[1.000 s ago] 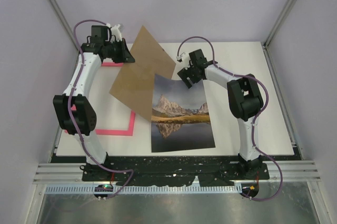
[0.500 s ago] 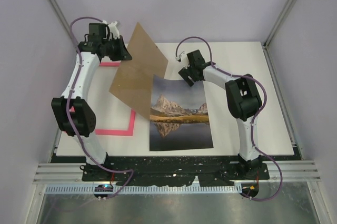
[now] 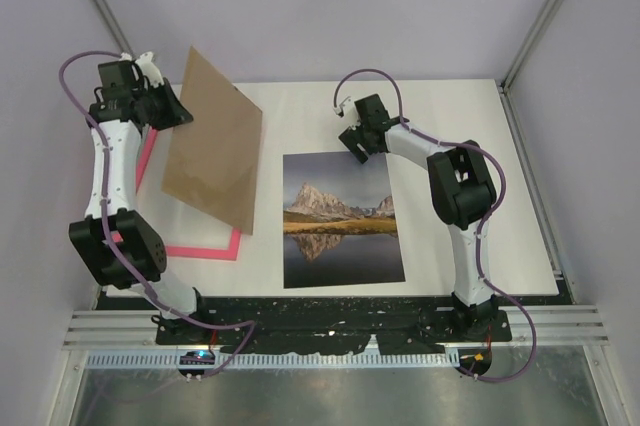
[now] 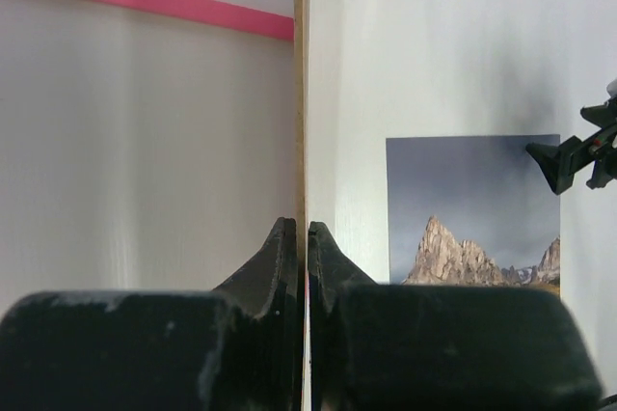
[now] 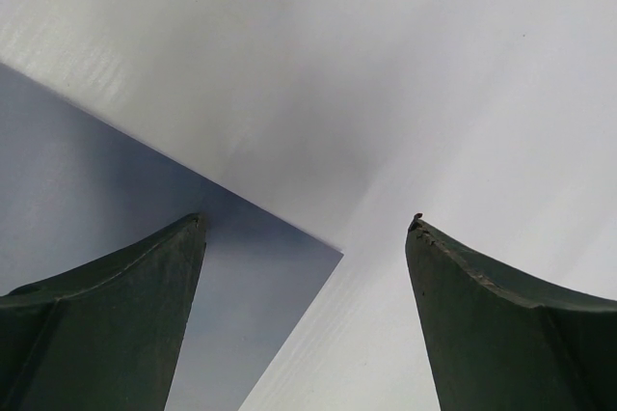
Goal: Take the photo out of the frame
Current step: Adjust the photo in the photo frame, then place the photo frame item in the photo frame.
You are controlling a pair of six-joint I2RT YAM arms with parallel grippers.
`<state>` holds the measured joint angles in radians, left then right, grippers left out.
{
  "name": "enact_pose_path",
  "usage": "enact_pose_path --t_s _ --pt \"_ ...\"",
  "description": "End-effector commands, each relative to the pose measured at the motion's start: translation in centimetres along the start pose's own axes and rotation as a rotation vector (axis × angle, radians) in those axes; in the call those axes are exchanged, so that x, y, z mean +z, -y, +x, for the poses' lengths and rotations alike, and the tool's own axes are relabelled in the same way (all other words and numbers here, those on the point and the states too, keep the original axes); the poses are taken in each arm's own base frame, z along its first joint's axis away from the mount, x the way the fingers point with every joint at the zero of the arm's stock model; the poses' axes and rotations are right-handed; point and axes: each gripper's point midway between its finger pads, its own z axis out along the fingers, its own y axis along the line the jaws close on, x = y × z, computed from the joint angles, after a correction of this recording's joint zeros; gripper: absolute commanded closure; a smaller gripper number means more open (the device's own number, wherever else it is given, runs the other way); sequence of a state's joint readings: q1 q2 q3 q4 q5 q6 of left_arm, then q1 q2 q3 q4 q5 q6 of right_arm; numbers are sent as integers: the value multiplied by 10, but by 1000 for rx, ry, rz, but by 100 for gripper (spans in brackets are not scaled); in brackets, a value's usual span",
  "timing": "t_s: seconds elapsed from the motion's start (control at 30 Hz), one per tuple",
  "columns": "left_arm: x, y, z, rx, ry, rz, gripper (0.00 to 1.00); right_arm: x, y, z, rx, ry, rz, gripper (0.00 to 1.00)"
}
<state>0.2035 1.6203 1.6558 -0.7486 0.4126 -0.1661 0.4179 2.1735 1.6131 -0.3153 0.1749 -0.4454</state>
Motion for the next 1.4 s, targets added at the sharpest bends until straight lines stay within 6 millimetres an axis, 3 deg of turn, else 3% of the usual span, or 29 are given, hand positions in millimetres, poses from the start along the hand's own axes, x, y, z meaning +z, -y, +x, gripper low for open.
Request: enact_pose_path --t_s 0.0,0.27,0.67,0.9,1.13,1.37 --pt "9 -35 4 11 5 -26 100 14 -16 39 -13 -128 -41 11" --pt "21 -74 15 -15 -35 -67 100 9 -18 32 7 -111 -57 11" --pt "23 -131 34 39 -67 -338 94 -1 -23 23 19 -85 -86 11" --pt "11 -165 39 95 -85 -529 90 -8 -33 15 26 -65 -119 10" --pt "6 -187 44 144 -121 -638 85 -17 -49 3 11 -39 -154 10" --pt "5 -203 50 183 -151 -707 56 -24 -58 -4 4 -26 -174 10"
